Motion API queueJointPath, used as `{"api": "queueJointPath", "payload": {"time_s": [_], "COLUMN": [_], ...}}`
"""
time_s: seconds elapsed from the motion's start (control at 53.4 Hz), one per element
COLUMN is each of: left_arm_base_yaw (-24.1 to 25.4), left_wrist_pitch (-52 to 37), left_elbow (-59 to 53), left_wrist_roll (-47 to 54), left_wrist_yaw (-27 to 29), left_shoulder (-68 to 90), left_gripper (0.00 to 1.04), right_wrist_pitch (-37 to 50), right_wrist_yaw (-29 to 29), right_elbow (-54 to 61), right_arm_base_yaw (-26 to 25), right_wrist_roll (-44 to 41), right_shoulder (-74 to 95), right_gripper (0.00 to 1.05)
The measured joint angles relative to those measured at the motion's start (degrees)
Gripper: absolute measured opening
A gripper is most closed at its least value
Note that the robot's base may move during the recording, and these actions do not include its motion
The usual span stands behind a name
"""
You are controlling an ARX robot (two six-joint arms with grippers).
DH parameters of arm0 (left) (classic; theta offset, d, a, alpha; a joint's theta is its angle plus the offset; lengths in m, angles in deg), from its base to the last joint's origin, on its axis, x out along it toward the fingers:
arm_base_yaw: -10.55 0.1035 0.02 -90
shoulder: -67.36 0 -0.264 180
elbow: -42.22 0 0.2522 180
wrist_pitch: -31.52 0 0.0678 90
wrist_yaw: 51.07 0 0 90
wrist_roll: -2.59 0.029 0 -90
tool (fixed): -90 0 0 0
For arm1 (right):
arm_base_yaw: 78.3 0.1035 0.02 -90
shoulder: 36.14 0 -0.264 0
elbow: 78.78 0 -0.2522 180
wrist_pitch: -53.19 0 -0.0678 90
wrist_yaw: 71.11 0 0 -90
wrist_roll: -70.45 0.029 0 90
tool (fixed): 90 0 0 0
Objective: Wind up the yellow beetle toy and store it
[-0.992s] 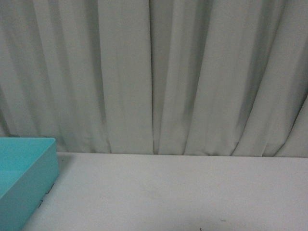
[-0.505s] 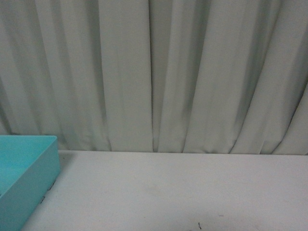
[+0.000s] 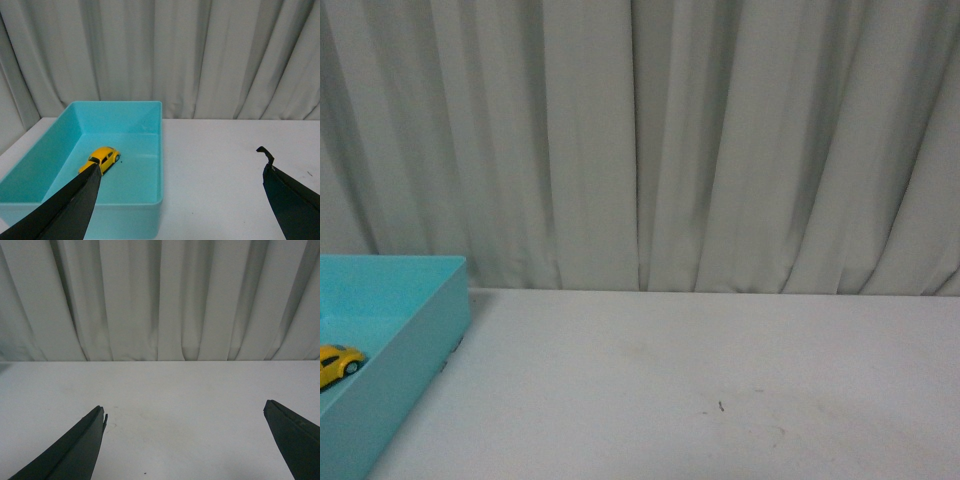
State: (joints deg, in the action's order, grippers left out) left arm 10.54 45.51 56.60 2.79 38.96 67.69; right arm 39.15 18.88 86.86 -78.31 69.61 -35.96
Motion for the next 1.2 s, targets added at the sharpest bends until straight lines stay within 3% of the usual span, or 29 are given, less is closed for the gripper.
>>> {"api": "queueJointPath", "payload": {"time_s": [1.198], "left_arm_base_yaw": [0.0], "left_wrist_pitch": [0.0], "left_elbow": [0.0], "left_wrist_roll": [0.0], "left_wrist_yaw": [0.0], "left_shoulder": [0.0], "left_gripper": [0.98], "right_wrist_pitch": [0.1], "right_wrist_yaw": [0.0], "right_elbow": [0.0], "right_arm_base_yaw": [0.0], "right_wrist_roll": [0.0], "right_shoulder": [0.0], "right_gripper": [0.98]}}
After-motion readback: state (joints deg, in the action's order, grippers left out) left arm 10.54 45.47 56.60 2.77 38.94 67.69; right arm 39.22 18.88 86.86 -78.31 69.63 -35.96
